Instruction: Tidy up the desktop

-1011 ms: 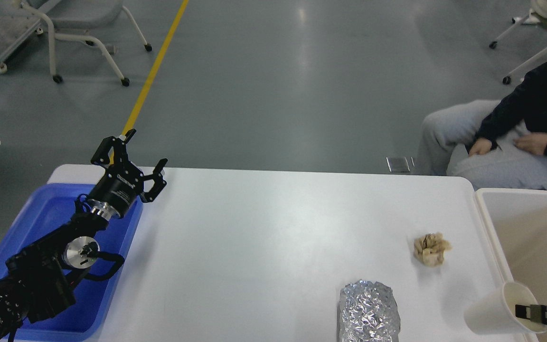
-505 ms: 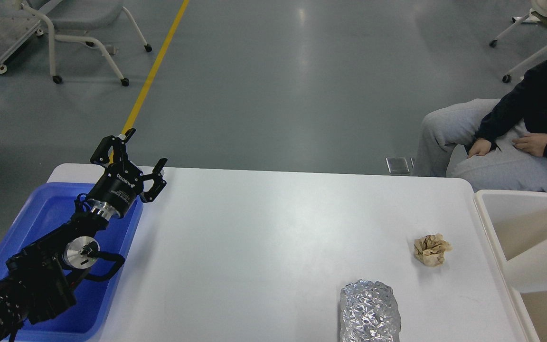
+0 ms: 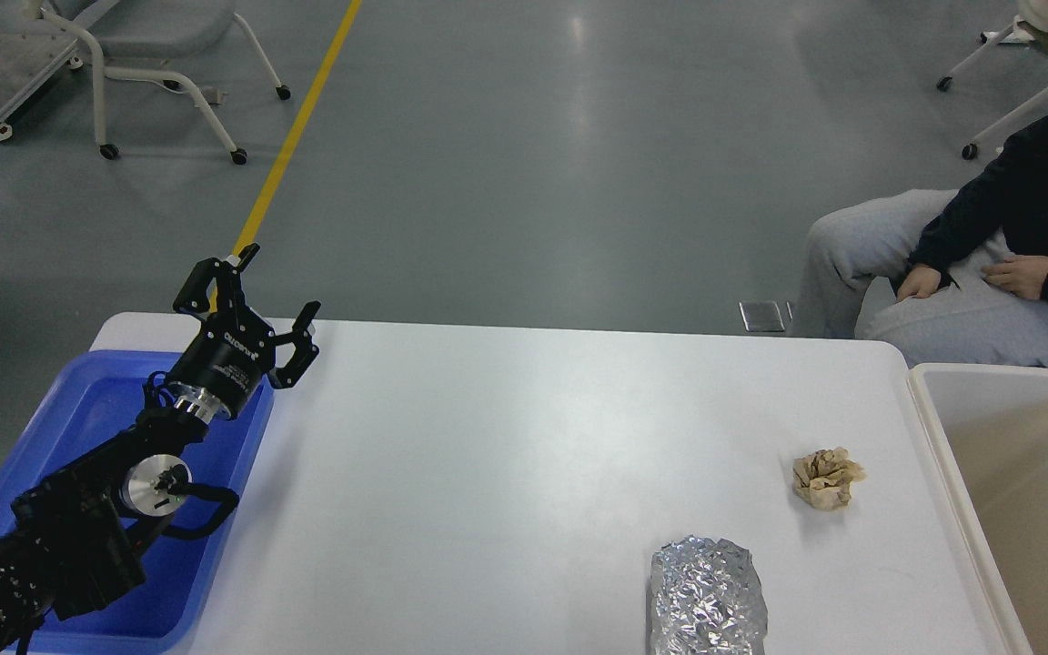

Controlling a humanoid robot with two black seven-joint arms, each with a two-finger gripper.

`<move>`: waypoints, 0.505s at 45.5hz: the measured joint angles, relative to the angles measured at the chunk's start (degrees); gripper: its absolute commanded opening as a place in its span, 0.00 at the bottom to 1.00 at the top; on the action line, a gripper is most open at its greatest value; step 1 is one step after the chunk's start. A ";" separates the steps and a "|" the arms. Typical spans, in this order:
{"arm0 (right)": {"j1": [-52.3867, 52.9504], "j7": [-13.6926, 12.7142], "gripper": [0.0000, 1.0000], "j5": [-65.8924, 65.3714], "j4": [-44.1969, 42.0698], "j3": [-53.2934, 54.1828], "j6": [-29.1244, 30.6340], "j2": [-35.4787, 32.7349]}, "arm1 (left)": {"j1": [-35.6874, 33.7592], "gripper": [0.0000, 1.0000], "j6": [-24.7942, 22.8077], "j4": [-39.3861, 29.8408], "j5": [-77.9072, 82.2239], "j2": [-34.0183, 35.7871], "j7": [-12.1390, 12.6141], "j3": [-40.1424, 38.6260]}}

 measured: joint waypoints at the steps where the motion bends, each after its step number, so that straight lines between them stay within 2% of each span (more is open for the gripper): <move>1: -0.62 -0.01 0.00 1.53 -1.38 -0.11 -0.50 0.93 | 0.00 1.00 0.00 0.00 0.00 0.00 0.00 0.00; 17: -11.58 -0.44 0.00 30.29 -19.04 -0.84 -11.29 16.93 | 0.00 1.00 0.00 0.00 0.00 0.00 0.00 0.00; 23: -15.41 -1.82 0.00 41.39 -25.20 -0.66 -16.10 23.70 | 0.00 1.00 0.00 0.00 -0.01 0.00 0.00 0.01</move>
